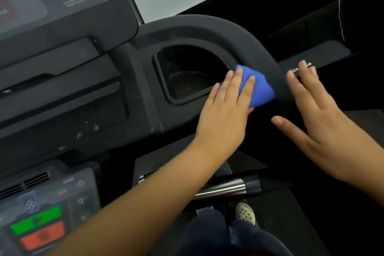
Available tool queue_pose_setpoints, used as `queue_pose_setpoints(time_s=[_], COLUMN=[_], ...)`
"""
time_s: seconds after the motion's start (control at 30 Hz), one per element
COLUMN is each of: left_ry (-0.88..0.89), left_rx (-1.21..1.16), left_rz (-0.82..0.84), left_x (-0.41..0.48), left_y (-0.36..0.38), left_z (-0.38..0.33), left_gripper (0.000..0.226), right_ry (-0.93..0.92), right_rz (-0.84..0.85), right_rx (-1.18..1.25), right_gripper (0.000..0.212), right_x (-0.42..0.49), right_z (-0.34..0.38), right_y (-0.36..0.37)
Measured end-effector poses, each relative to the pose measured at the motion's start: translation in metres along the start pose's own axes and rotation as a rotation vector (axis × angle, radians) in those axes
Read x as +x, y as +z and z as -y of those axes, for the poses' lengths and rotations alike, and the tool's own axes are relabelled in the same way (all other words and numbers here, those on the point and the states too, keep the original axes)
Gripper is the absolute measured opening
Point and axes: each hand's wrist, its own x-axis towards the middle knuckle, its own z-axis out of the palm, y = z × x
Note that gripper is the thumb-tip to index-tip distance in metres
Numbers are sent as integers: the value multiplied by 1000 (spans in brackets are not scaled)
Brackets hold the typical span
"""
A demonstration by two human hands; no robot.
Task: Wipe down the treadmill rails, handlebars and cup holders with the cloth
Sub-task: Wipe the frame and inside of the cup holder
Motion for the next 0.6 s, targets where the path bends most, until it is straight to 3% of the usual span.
queue_pose_setpoints(time_s=[0.2, 0.37, 0.6], left_ry=[-312, -541, -732], left_rx=[96, 55, -46], left_rz=[-52, 17, -125], left_x=[-44, -50, 12], left_y=[-9, -30, -35], left_z=[36, 57, 107], left_gripper=[51, 55, 51], right_ry=[-36, -22, -28], right_rz=[77, 61, 57], right_rx=[-266, -266, -284], right_gripper=[75, 69, 72], right_x=[-8, -8, -8], right_z=[-13, -10, -8], right_y=[16, 17, 16])
